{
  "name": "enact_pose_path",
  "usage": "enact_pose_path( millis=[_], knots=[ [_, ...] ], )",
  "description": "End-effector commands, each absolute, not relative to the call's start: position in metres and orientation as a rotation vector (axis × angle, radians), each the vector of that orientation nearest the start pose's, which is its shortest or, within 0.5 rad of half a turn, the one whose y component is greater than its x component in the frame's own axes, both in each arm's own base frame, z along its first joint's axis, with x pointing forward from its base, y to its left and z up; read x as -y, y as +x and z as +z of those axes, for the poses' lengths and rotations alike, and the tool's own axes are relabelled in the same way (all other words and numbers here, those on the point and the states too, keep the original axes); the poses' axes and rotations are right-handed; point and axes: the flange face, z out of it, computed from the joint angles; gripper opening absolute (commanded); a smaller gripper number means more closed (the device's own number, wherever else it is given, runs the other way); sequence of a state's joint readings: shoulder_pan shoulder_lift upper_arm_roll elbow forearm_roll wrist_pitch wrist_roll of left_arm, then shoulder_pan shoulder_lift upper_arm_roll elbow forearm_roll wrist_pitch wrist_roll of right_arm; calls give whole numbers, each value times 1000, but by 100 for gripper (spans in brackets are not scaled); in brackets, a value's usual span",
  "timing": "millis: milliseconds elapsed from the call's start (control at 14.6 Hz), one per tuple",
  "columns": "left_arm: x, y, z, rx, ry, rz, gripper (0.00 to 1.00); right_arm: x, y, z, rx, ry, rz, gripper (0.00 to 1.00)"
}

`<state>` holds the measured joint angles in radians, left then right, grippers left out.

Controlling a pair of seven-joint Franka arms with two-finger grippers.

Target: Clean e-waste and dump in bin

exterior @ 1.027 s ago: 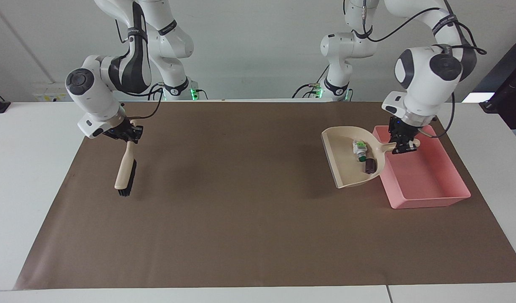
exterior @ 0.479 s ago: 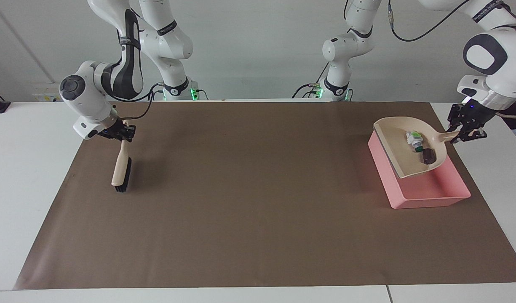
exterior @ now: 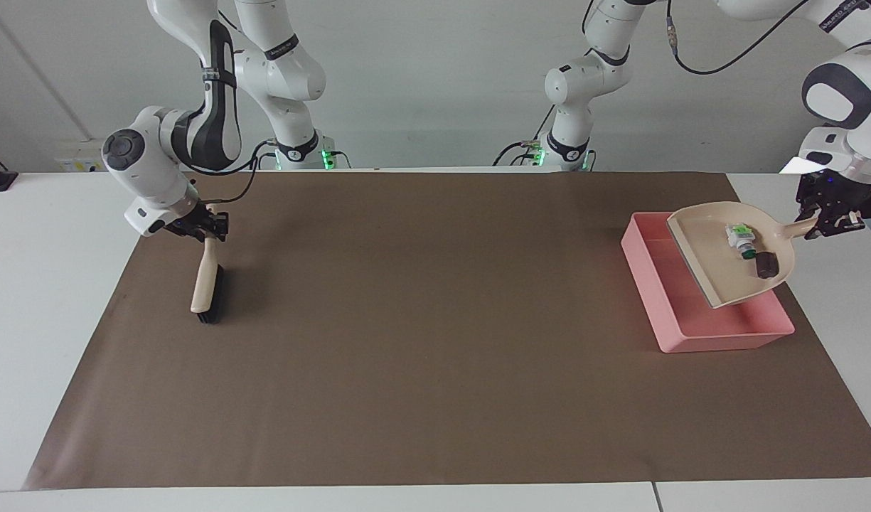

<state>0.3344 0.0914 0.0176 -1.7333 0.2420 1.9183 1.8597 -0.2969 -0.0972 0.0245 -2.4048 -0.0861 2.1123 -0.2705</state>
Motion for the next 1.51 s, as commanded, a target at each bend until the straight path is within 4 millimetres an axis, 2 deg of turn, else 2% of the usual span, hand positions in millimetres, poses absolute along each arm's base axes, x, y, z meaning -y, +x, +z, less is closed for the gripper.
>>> enact_pose_path(
  millis=[0, 68, 137, 274, 342, 548, 685, 753, 890, 1027, 1164, 1438],
  knots=[
    [-227, 564, 533, -1988, -2029, 360, 0, 130, 461, 373, 119, -3184, 231, 100],
    [-221, 566, 529, -1948, -2013, 424, 0, 136, 478, 393, 119, -3202, 157, 100],
    [-205, 570, 530, -1930, -1958, 485, 0, 133, 493, 416, 137, -3218, 81, 100],
    [-186, 570, 521, -1883, -1871, 616, 0, 106, 515, 465, 184, -3240, -67, 100],
    [-175, 570, 517, -1869, -1828, 659, 0, 97, 523, 487, 115, -3243, -98, 100],
    [-154, 570, 520, -1832, -1742, 717, 0, 72, 534, 564, -137, -3240, -64, 100],
    [-145, 568, 527, -1815, -1683, 777, 0, 73, 533, 605, -270, -3214, -13, 100],
    [-139, 567, 532, -1801, -1663, 793, 0, 74, 534, 618, -321, -3167, 31, 100],
    [-135, 564, 547, -1778, -1654, 817, 0, 78, 537, 629, -394, -3143, 88, 100],
    [-126, 555, 570, -1757, -1655, 806, 0, 72, 527, 616, -399, -3143, 134, 100],
    [-108, 552, 585, -1771, -1648, 793, 0, 71, 525, 615, -389, -3130, 136, 100],
    [-83, 549, 593, -1902, -1780, 671, 0, 53, 531, 618, -322, -3144, 85, 100]
  ],
)
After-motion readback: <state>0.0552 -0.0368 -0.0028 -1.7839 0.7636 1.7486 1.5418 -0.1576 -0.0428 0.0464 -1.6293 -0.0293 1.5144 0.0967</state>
